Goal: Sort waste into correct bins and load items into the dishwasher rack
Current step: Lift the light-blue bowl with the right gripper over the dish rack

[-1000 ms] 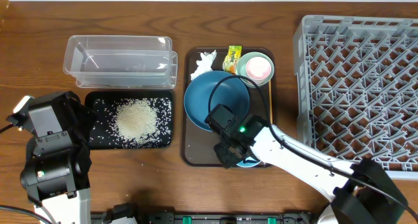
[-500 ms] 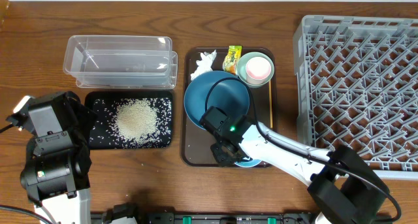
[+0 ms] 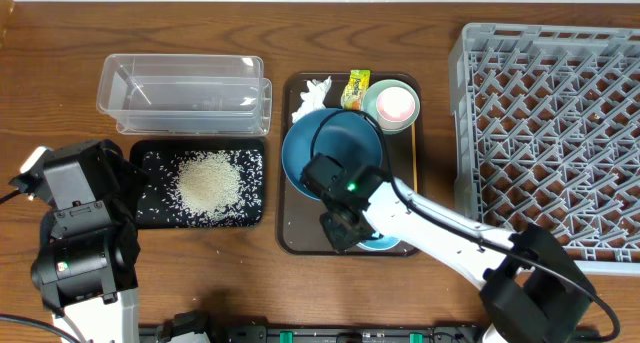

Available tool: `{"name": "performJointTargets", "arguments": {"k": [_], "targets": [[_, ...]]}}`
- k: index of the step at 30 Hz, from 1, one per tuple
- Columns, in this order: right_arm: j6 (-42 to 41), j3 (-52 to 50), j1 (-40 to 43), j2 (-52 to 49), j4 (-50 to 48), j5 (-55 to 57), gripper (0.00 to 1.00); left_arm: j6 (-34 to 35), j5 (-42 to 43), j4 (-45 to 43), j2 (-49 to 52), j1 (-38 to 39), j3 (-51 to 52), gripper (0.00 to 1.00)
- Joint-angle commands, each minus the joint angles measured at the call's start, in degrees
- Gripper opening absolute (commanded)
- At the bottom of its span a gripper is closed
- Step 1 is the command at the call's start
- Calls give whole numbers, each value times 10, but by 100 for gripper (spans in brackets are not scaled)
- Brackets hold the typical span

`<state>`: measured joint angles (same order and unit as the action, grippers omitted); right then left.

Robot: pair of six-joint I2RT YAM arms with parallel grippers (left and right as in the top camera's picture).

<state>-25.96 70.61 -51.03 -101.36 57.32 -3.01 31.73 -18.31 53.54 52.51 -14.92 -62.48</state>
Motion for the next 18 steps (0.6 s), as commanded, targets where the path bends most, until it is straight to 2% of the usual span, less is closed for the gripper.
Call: {"name": "performJointTargets", "arguments": {"k": [1, 5, 9, 12, 18], "targets": [[3, 71, 9, 2, 54, -4, 1, 5, -2, 0, -2, -3, -11, 91], [24, 151, 40, 9, 128, -2, 1, 5, -2, 0, -2, -3, -11, 91], [62, 213, 106, 29, 138, -2, 1, 5, -2, 0, -2, -3, -11, 91], [93, 247, 196, 49, 131, -30, 1, 5, -2, 0, -2, -3, -11, 91], [187, 260, 432, 66, 80, -212, 1, 5, -2, 0, -2, -3, -11, 91]]}}
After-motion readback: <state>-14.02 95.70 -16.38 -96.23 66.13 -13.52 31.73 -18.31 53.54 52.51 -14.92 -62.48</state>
